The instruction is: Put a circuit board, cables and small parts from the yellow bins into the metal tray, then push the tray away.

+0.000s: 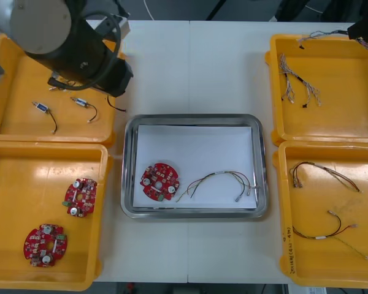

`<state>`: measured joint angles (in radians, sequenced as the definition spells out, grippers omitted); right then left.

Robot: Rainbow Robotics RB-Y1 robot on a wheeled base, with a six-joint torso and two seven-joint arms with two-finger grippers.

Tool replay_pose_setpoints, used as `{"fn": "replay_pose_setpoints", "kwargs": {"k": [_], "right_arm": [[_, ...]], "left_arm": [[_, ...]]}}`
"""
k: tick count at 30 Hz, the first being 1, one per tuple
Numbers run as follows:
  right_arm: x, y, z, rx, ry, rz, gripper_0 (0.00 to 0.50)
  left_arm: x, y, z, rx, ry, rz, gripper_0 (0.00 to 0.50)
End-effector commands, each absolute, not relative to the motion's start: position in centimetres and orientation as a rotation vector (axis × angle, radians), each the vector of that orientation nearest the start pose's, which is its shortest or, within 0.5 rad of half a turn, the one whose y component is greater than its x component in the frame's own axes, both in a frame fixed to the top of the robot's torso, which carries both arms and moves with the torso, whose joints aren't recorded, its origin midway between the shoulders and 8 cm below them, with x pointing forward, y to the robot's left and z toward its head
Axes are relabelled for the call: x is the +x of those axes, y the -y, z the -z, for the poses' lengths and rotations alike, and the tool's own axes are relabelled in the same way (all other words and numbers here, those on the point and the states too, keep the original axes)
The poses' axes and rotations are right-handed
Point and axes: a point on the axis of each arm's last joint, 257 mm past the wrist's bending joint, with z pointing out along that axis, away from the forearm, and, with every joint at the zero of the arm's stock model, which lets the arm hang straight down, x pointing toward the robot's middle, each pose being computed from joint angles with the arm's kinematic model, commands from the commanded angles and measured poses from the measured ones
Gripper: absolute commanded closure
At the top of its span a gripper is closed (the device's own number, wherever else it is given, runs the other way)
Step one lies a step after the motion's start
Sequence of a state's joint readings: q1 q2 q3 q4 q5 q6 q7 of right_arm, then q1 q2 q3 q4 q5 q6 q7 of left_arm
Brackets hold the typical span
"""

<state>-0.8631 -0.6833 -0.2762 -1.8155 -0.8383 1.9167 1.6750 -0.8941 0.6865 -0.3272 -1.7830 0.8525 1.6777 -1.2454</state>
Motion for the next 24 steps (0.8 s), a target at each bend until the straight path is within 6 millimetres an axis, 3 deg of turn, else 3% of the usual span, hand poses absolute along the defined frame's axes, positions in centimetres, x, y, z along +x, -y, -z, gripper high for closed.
{"fn": "replay_pose_setpoints", "kwargs": {"k": [1, 9, 14, 24], "right_arm": [[49.0, 27.2, -2.3, -0.639, -2.242, -0.056, 0.5], [46.8, 24.9, -1.5, -0.796, -2.229, -0.101, 0.5], [45.9, 24.2, -1.0, -0.886, -2.218, -0.041, 0.5], [46.6, 25.7, -0.1, -0.99, -2.202, 0.212, 0.5]], "left_arm": [[50.3, -11.9, 10.9, 0.49, -2.514, 0.134, 0.5], [48.9, -9.8, 15.3, 0.523, -2.565, 0.1, 0.497], [48.6, -9.0, 17.5, 0.545, -2.588, 0.092, 0.498], [49.2, -7.8, 21.7, 0.562, -2.602, 0.082, 0.5]]}}
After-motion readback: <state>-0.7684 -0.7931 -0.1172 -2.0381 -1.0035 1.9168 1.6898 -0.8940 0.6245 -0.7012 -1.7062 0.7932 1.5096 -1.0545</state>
